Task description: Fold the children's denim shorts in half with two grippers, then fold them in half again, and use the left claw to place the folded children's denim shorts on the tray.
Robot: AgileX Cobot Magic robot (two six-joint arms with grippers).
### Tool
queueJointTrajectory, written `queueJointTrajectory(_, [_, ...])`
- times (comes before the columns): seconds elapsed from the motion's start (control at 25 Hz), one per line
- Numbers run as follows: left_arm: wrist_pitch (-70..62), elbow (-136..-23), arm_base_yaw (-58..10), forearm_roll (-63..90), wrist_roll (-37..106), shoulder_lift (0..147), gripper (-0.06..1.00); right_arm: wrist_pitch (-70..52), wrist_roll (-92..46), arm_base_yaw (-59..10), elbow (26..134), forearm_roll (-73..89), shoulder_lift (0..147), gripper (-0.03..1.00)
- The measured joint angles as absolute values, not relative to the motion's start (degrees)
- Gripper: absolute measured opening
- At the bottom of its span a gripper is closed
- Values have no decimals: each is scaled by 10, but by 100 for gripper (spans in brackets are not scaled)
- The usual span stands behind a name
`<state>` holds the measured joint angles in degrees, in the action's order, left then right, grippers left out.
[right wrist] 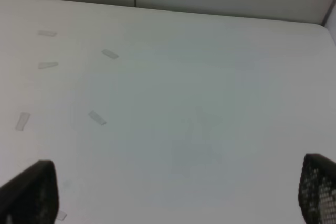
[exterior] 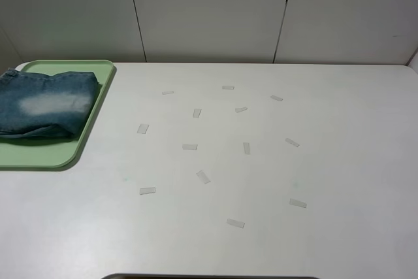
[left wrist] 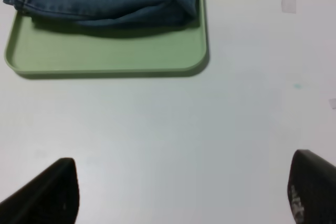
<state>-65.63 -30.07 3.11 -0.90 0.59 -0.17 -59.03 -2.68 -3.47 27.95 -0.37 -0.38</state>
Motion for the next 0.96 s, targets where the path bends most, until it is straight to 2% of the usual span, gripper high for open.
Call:
queueJointTrajectory(0.2, [-615,-282,31,9,5,-2,79,-590,-27,-35,279,-4,-4,69])
queueJointTrajectory(0.96, [-613,-279,31,11,5,-2,79,-590,-27,-35,279,-4,-4,69])
